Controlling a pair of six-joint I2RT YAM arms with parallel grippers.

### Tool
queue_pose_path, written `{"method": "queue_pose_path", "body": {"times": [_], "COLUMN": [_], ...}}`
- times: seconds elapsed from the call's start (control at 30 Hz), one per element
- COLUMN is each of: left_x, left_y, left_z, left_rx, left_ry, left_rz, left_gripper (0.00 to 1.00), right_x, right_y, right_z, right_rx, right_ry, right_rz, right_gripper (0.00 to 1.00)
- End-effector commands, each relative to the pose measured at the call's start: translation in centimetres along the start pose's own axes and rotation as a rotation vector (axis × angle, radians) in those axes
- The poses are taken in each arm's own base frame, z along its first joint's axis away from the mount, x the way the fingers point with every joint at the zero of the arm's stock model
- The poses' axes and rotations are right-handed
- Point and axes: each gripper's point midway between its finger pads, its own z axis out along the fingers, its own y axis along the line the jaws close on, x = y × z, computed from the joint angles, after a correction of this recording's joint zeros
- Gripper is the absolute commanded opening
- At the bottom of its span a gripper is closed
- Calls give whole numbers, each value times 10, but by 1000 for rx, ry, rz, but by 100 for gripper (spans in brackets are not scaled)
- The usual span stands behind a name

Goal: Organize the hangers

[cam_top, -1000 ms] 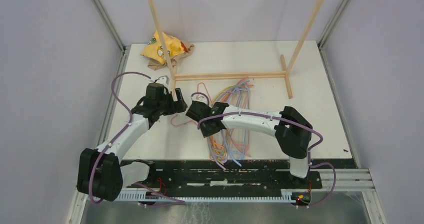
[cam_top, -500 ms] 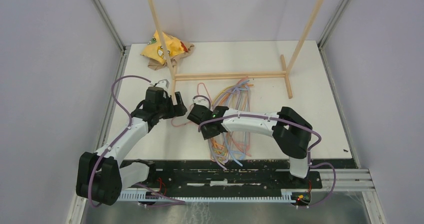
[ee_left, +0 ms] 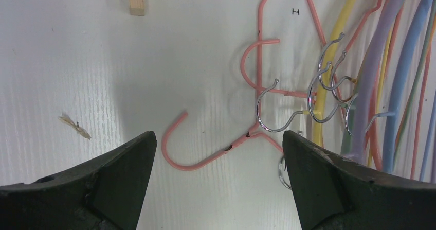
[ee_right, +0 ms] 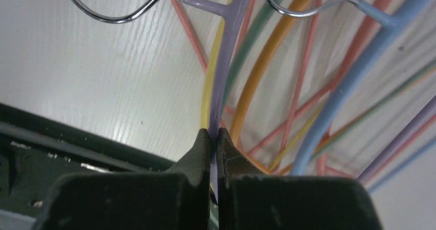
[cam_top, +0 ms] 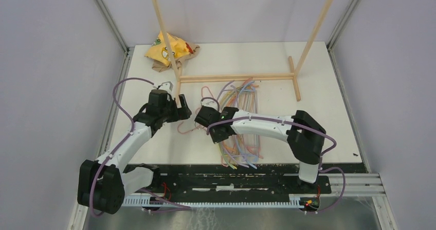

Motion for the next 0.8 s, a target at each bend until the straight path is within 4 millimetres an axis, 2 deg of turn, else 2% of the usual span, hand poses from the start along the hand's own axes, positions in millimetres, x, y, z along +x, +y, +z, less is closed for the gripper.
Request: {"method": "queue_pose_path", "body": {"times": [0.0,0.1,0.2,0.3,0.4,0.5,0.63,0.77], "left_x": [-24,-29,-32,-33,-30,-28,-26,-26], "left_y": [-3,-3,-4,-5,-5,-5,-5,-2], "left_z": [-10,-13,-16,-19,-20,-20,-19,-21], "left_rx": [-7,-17,-15,-6,-1,3,1,-11], "left_ry": [-74,-87,-101,-112,-109,-109,-110,-115], "left_rz": [56,62,60,57,58,52,31,28], "left_gripper": [99,99,99,99,99,99,99,99], "right_x": [-34,-41,-48,-67,-104,-153,-218,-270], "right_y": [2,-6,-15,-19,-28,-47,-68,-81], "right_z": [-93,-134,-166,-200,-239,-277,-326,-342], "right_rx": [-107,-148,-179,-255,-362,-478,-586,-598], "right_ry": [-104,-154,-210,-315,-446,-578,-757,-838], "right_rz": [38,95,154,216,298,375,378,360], "right_gripper": [1,1,1,1,1,1,1,1]}}
